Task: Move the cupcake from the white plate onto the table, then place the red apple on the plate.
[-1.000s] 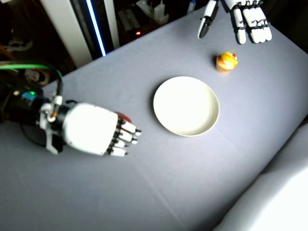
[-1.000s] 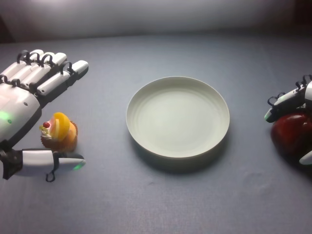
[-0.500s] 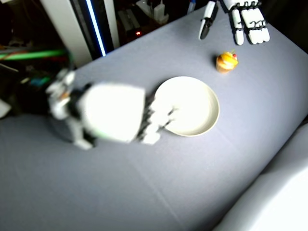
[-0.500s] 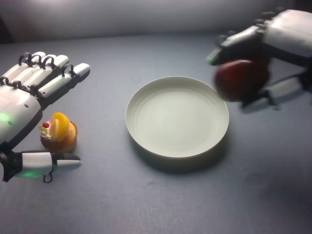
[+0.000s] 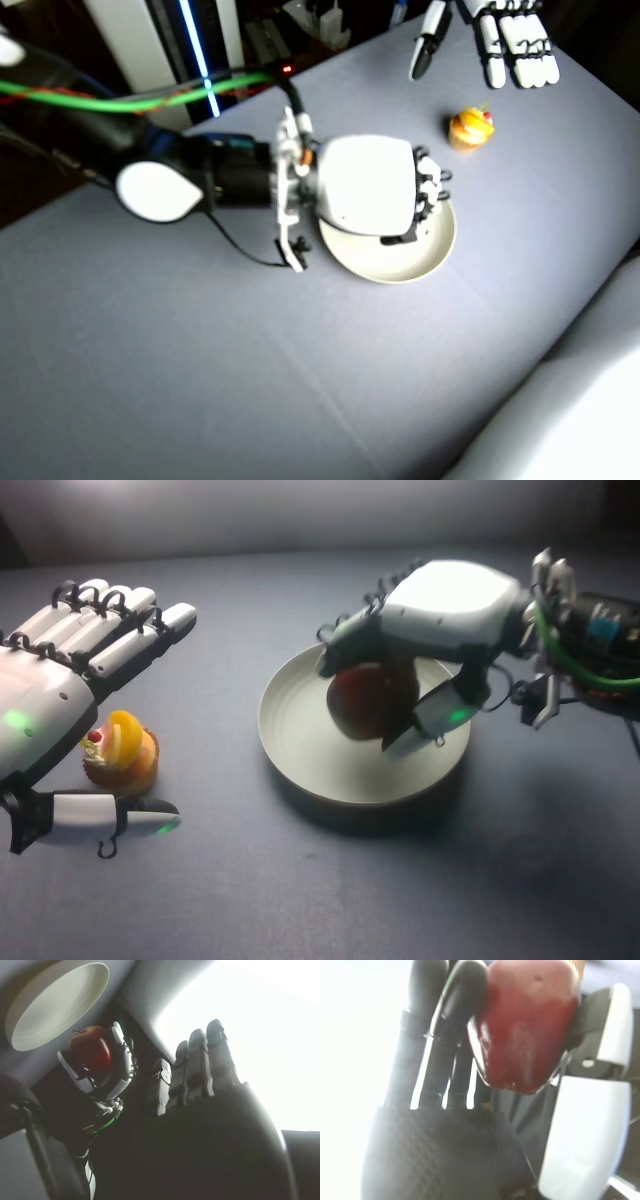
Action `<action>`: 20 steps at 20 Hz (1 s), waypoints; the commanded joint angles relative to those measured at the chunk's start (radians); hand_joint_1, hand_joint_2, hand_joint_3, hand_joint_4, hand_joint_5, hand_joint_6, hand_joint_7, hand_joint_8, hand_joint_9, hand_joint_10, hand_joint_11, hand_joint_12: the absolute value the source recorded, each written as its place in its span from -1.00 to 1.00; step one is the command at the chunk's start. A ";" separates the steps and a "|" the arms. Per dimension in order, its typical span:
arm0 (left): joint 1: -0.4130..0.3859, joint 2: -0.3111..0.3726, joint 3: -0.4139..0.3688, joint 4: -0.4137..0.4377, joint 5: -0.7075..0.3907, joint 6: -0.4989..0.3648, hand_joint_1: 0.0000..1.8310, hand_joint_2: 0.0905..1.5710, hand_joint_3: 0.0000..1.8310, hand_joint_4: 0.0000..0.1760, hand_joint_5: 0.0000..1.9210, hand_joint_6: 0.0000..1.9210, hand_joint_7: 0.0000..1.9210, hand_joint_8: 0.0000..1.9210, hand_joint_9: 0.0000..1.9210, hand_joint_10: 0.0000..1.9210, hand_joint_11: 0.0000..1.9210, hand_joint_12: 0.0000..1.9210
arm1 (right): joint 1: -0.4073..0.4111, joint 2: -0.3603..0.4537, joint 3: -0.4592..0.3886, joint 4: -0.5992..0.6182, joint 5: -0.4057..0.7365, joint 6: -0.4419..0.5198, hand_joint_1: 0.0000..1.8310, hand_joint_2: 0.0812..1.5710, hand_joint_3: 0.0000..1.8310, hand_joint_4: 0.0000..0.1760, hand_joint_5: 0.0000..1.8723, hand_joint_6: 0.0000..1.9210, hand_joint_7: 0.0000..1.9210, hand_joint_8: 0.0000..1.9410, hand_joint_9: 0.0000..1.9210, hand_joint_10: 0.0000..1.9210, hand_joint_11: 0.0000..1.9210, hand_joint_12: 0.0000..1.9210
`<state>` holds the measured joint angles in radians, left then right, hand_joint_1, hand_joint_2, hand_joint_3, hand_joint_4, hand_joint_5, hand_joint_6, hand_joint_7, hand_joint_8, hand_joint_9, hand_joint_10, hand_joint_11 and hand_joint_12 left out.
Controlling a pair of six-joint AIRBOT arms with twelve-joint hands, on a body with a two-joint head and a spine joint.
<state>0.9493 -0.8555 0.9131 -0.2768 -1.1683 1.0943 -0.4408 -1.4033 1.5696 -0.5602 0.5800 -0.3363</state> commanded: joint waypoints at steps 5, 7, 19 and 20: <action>-0.019 0.010 0.000 0.008 -0.131 -0.007 -0.17 0.00 -1.00 0.43 -1.00 -1.00 -1.00 -1.00 -1.00 -1.00 -1.00 -1.00 | 0.011 -0.043 0.030 0.009 0.012 0.009 -0.08 0.43 -1.00 -1.00 -0.37 -0.91 -0.32 -0.94 -0.32 -0.80 -0.54 -0.20; -0.020 0.011 0.000 0.010 -0.132 -0.007 -0.13 0.01 -0.99 0.61 -1.00 -1.00 -1.00 -1.00 -1.00 -1.00 -1.00 -1.00 | 0.011 -0.044 0.032 0.002 0.006 0.009 -0.48 0.42 -1.00 0.23 -0.82 -1.00 -0.78 -1.00 -0.72 -0.99 -0.96 -0.24; -0.001 0.021 -0.011 0.012 -0.174 -0.037 -0.16 -0.02 -1.00 1.00 -1.00 -1.00 -1.00 -1.00 -1.00 -1.00 -1.00 -1.00 | 0.007 0.069 -0.063 -0.034 0.060 0.009 -0.23 0.01 -1.00 1.00 -1.00 -1.00 -1.00 -1.00 -1.00 -1.00 -1.00 -1.00; 0.003 0.025 -0.014 0.011 -0.179 -0.037 -0.15 -0.03 -1.00 1.00 -1.00 -1.00 -1.00 -1.00 -1.00 -1.00 -1.00 -1.00 | 0.007 0.093 -0.073 -0.015 0.085 0.006 -0.37 0.00 -1.00 1.00 -1.00 -1.00 -1.00 -1.00 -1.00 -1.00 -1.00 -1.00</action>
<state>0.9619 -0.8360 0.8978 -0.2741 -1.2152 1.0573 -0.4408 -1.2888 1.4807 -0.6018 0.5621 -0.3420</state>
